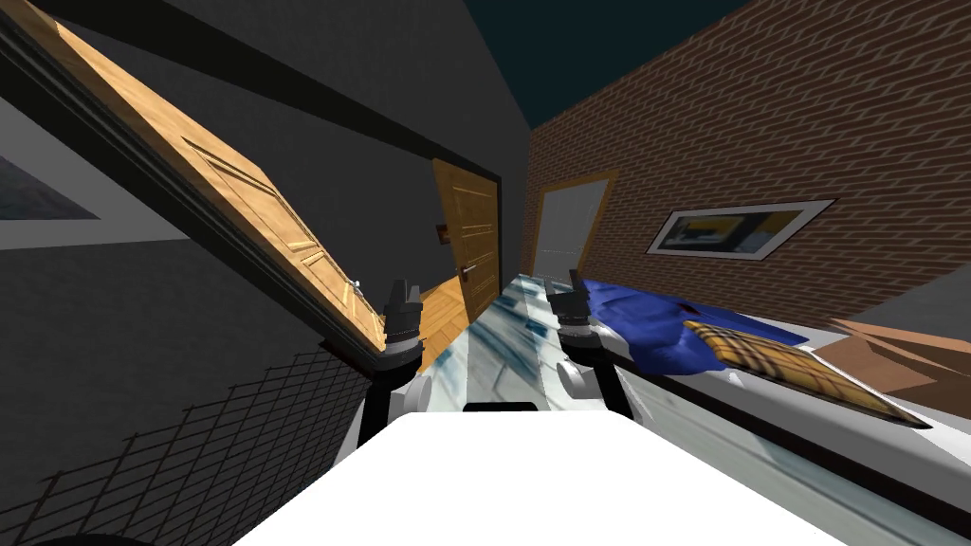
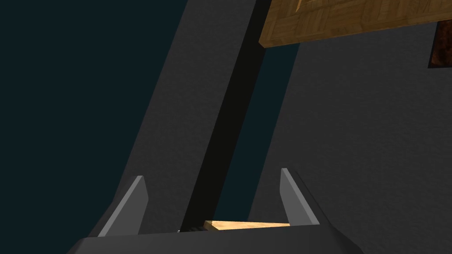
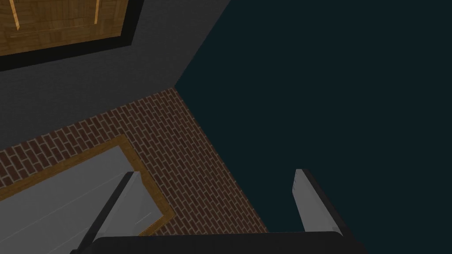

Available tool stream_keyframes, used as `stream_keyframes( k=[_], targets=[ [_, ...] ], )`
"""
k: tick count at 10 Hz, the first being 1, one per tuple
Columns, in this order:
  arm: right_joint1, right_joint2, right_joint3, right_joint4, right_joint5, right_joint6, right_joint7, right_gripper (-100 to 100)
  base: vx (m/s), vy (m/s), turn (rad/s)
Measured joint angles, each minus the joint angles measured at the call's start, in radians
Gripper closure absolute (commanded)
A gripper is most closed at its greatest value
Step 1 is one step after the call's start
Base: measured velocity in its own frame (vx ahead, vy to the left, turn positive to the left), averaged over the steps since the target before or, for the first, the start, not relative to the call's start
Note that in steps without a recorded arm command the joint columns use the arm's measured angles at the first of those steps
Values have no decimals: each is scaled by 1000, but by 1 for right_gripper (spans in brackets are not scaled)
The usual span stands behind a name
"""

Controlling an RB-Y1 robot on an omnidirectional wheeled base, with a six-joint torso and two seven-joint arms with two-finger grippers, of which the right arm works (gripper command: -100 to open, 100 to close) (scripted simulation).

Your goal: Push the door open

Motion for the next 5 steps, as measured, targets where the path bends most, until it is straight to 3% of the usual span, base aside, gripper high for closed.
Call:
stream_keyframes(
  k=[2, 5],
  targets=[
    [-19, -6, 34, 42, 1, -3, -4, -100, 159, -4, -22],
    [-63, -16, 71, 94, -4, 15, -16, -100, 124, 7, -18]
  ],
)
